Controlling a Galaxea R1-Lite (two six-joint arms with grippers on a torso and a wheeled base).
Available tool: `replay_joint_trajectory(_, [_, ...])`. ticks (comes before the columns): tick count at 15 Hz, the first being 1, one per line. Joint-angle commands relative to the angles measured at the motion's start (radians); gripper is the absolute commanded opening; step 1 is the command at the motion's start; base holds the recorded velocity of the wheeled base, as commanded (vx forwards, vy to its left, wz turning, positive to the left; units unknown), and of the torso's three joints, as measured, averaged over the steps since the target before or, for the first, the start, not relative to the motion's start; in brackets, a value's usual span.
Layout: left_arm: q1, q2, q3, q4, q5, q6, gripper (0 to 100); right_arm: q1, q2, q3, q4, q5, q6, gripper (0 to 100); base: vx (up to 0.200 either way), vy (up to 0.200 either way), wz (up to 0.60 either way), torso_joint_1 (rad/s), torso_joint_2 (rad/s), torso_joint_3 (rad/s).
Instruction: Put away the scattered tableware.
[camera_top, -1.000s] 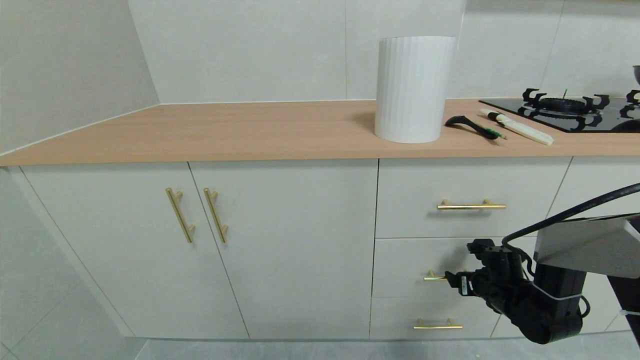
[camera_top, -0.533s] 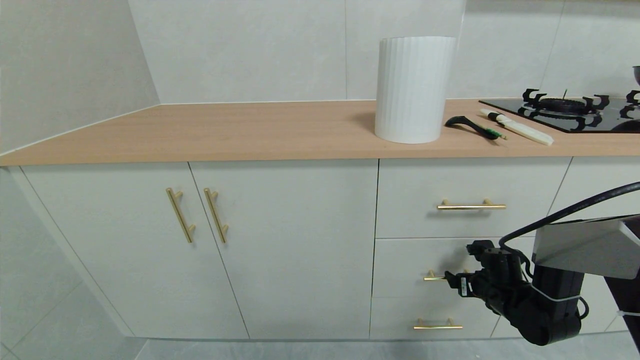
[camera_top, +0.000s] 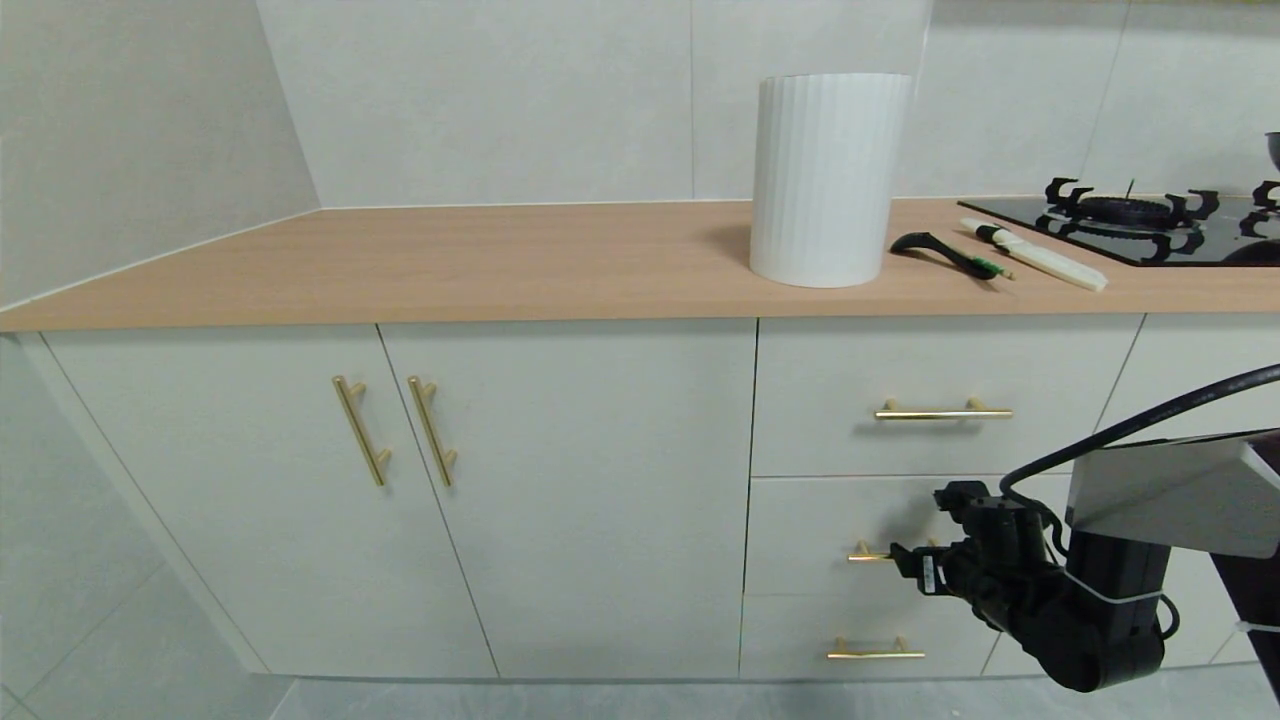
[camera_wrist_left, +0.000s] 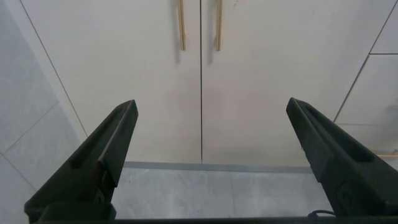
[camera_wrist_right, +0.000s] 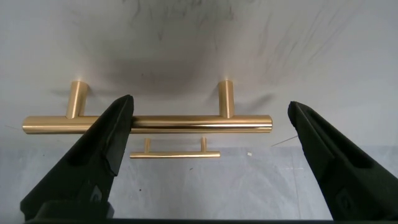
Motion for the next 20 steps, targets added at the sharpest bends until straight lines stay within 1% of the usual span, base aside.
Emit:
replay_joint_trajectory(1, [0.000,0.000,0.000,0.000,0.000,0.000,100,0.000,0.001,0.000,0.003,0.000,-0.001,100,0.000,0.000,0.00,0.000,0.00,0.000])
replay_joint_trajectory(9, [0.000,0.000,0.000,0.000,0.000,0.000,100,0.000,-0.002,0.016,0.004,0.000,-0.007,100,0.000,0.000,0.00,0.000,0.00,0.000])
replay_joint_trajectory(10, [0.000,0.000,0.000,0.000,0.000,0.000,100,0.005,-0.077,0.080,0.036,0.009,-0.027,100,0.000,0.000,0.00,0.000,0.00,0.000])
replay_joint_trajectory(12, [0.000,0.000,0.000,0.000,0.000,0.000,100,0.011,-0.229,0.134,0.167,0.048,-0.052,100,0.000,0.000,0.00,0.000,0.00,0.000])
replay_joint_trajectory(14, [0.000,0.000,0.000,0.000,0.000,0.000,100,0.028,-0.472,0.143,0.464,0.154,-0.052,100,0.000,0.000,0.00,0.000,0.00,0.000])
replay_joint_trajectory(15, [0.000,0.000,0.000,0.000,0.000,0.000,100,0.031,-0.582,0.135,0.583,0.183,-0.052,100,0.000,0.000,0.00,0.000,0.00,0.000])
replay_joint_trajectory(16, [0.000,0.000,0.000,0.000,0.000,0.000,100,0.043,-0.662,0.121,0.653,0.192,-0.052,100,0.000,0.000,0.00,0.000,0.00,0.000])
replay_joint_trajectory(18, [0.000,0.000,0.000,0.000,0.000,0.000,100,0.060,-0.780,0.111,0.725,0.192,-0.052,100,0.000,0.000,0.00,0.000,0.00,0.000])
replay_joint_trajectory(20, [0.000,0.000,0.000,0.000,0.000,0.000,100,0.089,-0.821,0.111,0.721,0.186,-0.047,100,0.000,0.000,0.00,0.000,0.00,0.000])
